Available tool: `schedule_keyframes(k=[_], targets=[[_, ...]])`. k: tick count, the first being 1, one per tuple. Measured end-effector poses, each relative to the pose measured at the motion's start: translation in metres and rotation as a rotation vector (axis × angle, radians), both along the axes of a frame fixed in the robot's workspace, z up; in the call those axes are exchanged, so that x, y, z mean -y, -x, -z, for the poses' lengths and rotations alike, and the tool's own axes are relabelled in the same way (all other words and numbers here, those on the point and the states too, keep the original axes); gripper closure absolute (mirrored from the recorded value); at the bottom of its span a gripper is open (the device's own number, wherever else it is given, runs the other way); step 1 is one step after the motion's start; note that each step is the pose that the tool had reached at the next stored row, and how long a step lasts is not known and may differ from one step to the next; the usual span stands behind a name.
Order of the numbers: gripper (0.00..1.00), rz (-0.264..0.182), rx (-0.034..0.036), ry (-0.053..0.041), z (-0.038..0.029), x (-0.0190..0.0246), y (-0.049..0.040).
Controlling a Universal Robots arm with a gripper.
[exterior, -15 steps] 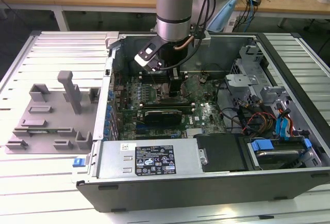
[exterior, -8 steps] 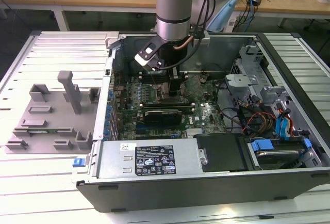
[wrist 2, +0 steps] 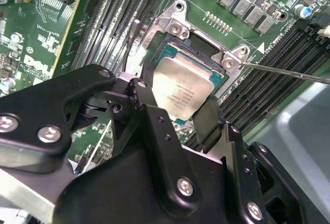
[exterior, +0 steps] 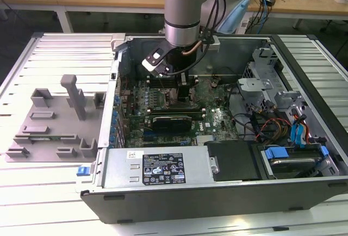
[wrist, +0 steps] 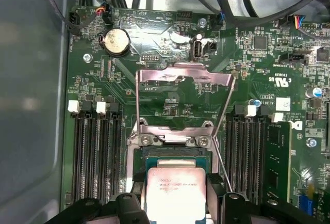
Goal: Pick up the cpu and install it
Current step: 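Place the cpu into insertion slot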
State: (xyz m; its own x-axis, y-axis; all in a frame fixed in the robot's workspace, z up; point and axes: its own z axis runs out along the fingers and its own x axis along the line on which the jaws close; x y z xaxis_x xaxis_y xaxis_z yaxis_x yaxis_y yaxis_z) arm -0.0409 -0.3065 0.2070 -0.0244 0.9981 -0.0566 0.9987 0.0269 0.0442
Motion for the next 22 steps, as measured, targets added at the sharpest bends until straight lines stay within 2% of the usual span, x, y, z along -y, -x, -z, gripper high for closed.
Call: schedule_keyframes(k=[7,14,22], targets=[[0.45,0.006,-0.0004,0.0014,0.0091,-0.0016,-0.0003],[0.45,0.009,-0.0002,0.0012,0.0122,-0.0025,-0.0011],[0.45,0.01,-0.0001,0.0009,0.0125,-0.0019,-0.0011]])
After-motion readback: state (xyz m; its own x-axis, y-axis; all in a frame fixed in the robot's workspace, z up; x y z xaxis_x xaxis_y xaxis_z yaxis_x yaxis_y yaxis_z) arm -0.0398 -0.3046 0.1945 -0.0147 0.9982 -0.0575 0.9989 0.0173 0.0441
